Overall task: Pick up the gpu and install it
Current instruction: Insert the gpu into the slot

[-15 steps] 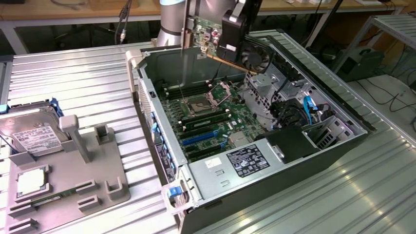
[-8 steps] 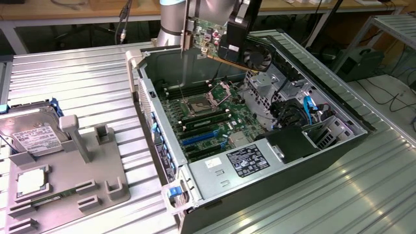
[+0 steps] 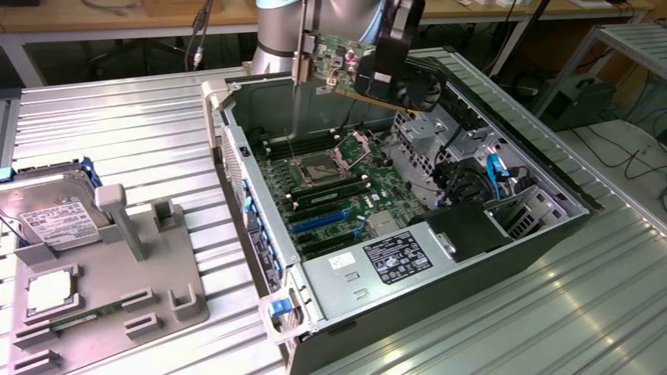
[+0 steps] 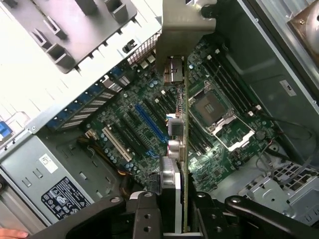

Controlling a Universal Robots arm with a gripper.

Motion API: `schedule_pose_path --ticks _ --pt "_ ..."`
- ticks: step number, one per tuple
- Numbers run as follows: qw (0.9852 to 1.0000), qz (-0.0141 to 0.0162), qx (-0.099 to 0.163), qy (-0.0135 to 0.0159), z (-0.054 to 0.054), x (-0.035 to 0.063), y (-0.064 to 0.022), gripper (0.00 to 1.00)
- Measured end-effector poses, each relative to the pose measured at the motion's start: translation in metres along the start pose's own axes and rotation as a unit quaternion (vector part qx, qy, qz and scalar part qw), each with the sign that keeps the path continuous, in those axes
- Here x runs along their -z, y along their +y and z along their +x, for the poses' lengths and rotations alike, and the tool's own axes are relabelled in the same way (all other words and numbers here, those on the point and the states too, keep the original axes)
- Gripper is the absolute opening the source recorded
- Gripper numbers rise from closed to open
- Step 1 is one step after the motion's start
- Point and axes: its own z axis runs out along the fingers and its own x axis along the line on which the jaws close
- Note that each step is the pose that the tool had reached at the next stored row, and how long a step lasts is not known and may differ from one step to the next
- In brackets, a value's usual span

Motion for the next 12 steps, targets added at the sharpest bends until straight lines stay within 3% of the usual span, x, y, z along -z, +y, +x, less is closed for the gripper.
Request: schedule_pose_path --ticks 6,12 --pt "0.9994 -0.0008 0.036 0.0000 -0.0009 -0.0003 -0.0012 0.28" --pt "0.9976 -0.0015 0.069 -0.0001 -0.0011 -0.0004 -0.0014 0.28"
